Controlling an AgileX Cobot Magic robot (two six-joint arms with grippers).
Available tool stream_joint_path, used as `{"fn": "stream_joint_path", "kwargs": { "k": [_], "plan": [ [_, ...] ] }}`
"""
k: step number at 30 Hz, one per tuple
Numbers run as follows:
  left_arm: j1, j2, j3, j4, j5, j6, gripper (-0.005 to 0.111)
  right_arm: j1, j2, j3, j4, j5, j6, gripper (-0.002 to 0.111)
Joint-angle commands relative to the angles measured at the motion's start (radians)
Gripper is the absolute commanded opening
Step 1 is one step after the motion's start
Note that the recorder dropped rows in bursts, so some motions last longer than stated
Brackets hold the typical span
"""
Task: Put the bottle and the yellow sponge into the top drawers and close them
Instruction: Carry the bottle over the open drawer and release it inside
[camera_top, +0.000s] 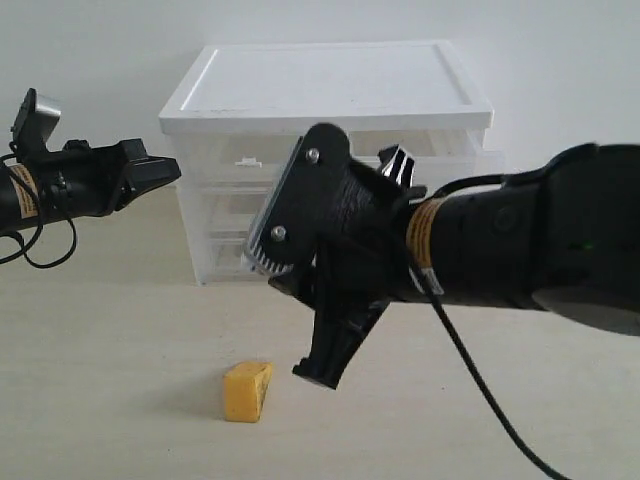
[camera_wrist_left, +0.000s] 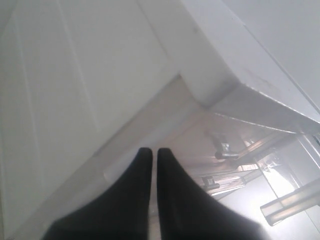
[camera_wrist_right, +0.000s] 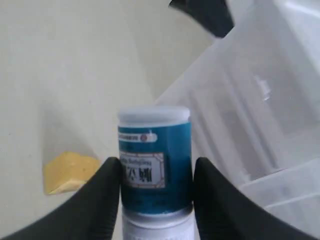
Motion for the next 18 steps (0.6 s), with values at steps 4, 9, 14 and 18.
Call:
{"fn": "stream_joint_path", "kwargs": {
  "k": [4,9,14,18],
  "plan": [
    [-0.01,0.0,-0.006,-0.004,-0.023,0.004,0.004,-0.047,-0.082,-0.153,-0.013,0.163,-0.081,0.0],
    [-0.01,0.0,-0.006,-0.004,-0.023,0.004,0.004,-0.152,-0.08,-0.22,-0.124,0.181,-0.083,0.0],
    [-0.01,0.0,-0.006,-0.004,-0.023,0.004,0.004,-0.26,-0.076,-0.226,-0.196,0.178,-0.112,0.0],
    [-0.01,0.0,-0.006,-0.007,-0.023,0.004,0.004,-0.319,-0.044,-0.226,-0.2,0.12,-0.188,0.0]
  ]
}}
